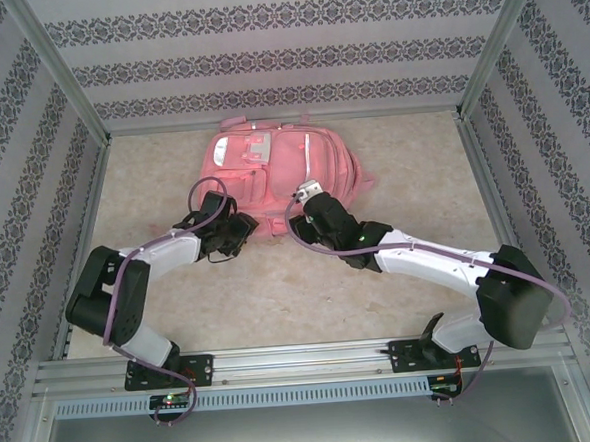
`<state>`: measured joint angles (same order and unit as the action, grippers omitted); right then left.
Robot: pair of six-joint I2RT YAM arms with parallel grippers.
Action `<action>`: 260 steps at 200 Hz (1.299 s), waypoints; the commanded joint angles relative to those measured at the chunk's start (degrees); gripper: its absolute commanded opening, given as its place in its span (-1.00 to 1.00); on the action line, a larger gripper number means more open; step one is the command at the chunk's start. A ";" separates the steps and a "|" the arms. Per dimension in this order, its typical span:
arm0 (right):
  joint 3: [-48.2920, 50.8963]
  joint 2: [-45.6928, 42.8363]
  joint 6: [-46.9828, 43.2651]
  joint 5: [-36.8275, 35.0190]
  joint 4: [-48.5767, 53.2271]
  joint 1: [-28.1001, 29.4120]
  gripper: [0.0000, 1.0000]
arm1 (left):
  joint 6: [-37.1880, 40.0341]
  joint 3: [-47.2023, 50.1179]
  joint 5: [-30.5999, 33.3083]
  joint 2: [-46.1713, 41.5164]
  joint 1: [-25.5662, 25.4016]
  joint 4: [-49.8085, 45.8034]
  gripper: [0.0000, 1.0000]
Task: Pack the student bag
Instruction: Zip the student bag at the top-center of the table.
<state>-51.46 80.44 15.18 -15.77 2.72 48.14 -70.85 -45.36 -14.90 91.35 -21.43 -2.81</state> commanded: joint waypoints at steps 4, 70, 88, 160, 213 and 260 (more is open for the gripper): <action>-0.33 1.63 2.48 -1.20 0.12 0.37 -0.14 | 1.19 -2.02 3.02 2.38 -0.65 2.68 -0.40; 0.85 9.06 2.16 6.78 -3.04 1.84 -0.17 | 5.43 -9.64 4.83 0.06 -0.62 -6.29 -1.00; -0.97 12.61 1.83 5.30 -3.40 2.47 -0.24 | 5.72 -11.14 4.07 0.19 -0.63 -7.99 -1.00; -7.47 25.90 1.09 2.24 -7.60 3.04 -0.30 | 5.37 -11.32 3.01 0.69 -0.60 -8.96 -1.00; -10.51 31.50 0.99 0.62 -9.58 3.10 -0.28 | 5.28 -11.68 2.82 0.84 -0.63 -9.67 -1.00; -13.31 33.66 1.41 -1.02 -9.85 2.92 -0.79 | 5.04 -11.87 2.07 1.57 -0.65 -9.80 -1.00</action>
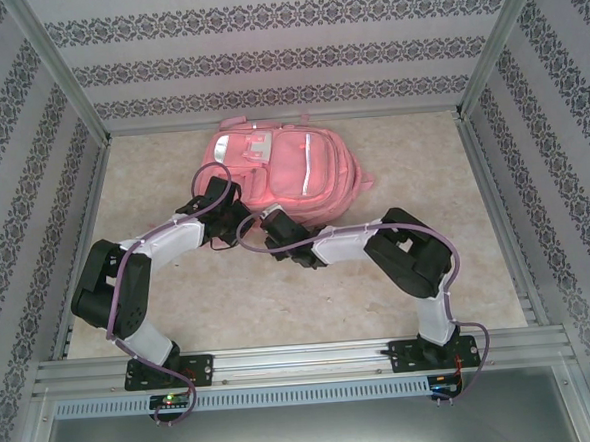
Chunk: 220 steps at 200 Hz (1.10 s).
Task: Pack the student bag
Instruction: Zip the student bag at the top-center of the table.
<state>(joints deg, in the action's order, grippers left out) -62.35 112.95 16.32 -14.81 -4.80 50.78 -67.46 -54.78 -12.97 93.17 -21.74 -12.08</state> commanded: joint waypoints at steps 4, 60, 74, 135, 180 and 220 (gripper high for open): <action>-2.38 1.03 0.42 -2.06 -2.24 0.28 -0.90 | 1.69 -2.46 0.27 -0.26 -0.34 -0.68 -1.00; 2.96 -5.47 2.90 -4.45 0.78 -1.24 -1.00 | 2.77 -2.40 1.89 -0.55 1.24 -2.51 -1.00; 4.99 -7.75 3.60 -4.92 2.32 -2.13 -1.00 | 2.94 -1.36 1.89 -1.52 2.62 -2.45 -1.00; 13.04 -18.76 4.33 -7.88 9.76 -7.22 -1.00 | 6.23 1.70 3.60 -7.48 9.49 -6.94 -1.00; 16.35 -24.15 3.10 -9.64 12.62 -10.87 -1.00 | 11.66 1.76 4.62 -10.61 14.68 -11.50 -1.00; 18.59 -27.56 2.77 -5.06 12.36 -14.32 -1.00 | 17.63 2.18 3.88 -12.25 24.92 -12.95 -1.00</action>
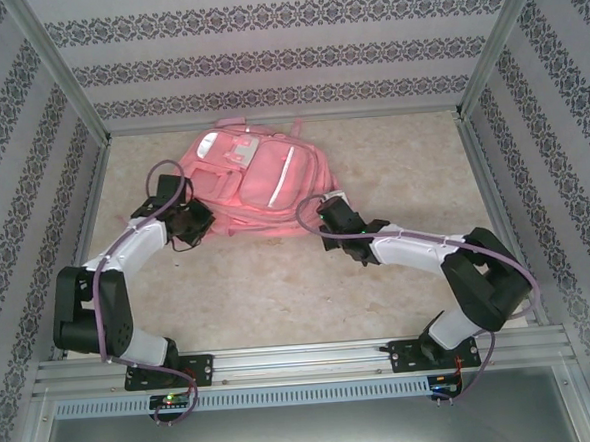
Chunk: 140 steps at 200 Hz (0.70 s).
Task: Pack the student bag
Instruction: Zip the student bag at the top-center of the table.
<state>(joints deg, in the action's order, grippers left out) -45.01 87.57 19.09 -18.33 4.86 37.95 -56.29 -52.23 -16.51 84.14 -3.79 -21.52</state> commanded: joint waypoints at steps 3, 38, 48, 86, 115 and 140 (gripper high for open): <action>1.18 -2.15 -0.03 -0.88 2.69 -1.29 -1.00 | 6.83 -0.60 7.21 -3.02 7.52 -3.53 -1.00; -2.90 1.00 0.29 2.81 2.41 4.44 -1.00 | 9.12 -4.83 1.53 0.71 10.04 -4.18 -0.76; -4.61 2.34 0.69 2.54 2.67 6.01 -1.00 | 7.77 -4.48 -1.03 0.32 9.86 -3.35 -0.44; -6.73 3.90 2.20 4.28 2.04 7.32 -1.00 | 1.93 0.11 -3.76 -6.24 7.19 -4.89 0.12; -7.14 3.75 2.13 3.82 1.82 6.94 -0.90 | -6.66 4.73 -5.13 -12.29 0.23 -3.62 0.12; -7.75 2.78 3.28 0.96 3.00 6.60 -0.57 | -14.35 6.08 -1.40 -14.40 -9.77 -1.69 0.11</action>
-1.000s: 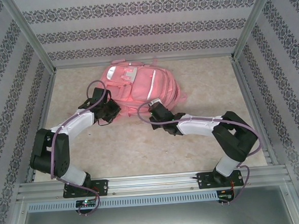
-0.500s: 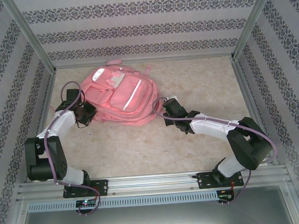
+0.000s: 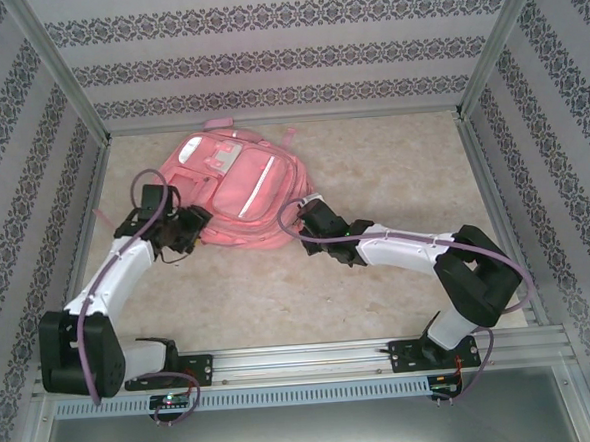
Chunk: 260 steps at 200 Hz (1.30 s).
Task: Pack the student bag
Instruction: Zip the student bag at the top-center of the table.
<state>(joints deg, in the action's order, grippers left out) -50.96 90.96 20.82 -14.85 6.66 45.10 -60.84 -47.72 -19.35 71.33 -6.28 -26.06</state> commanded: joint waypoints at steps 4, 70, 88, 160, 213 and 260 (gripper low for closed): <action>-1.94 -0.84 2.02 -3.97 1.46 -0.44 -0.43 | -10.80 1.50 2.27 -1.64 -8.70 3.28 0.11; 2.10 -7.52 6.21 -2.04 -1.99 -6.47 0.96 | -20.00 -1.26 7.53 6.38 -22.64 11.47 0.09; 2.54 -7.61 3.73 2.00 -2.86 -6.90 0.86 | -21.91 -1.68 7.24 9.72 -23.78 13.49 0.08; 4.96 -2.82 -1.19 9.81 -8.84 -4.18 0.19 | -19.91 -6.60 11.37 17.67 -23.01 10.79 0.09; 1.57 3.27 -4.11 10.24 -9.61 -3.66 0.11 | -18.35 -8.09 12.94 18.25 -22.73 8.00 -0.36; -0.17 4.88 -5.00 11.92 -9.91 -5.57 0.10 | -17.14 -9.27 14.66 17.50 -22.75 4.87 -0.92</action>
<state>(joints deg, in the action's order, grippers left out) -49.04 95.31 17.37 -4.36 -1.37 40.58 -78.63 -55.11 -9.65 89.17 -29.63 -17.10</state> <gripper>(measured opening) 0.554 0.076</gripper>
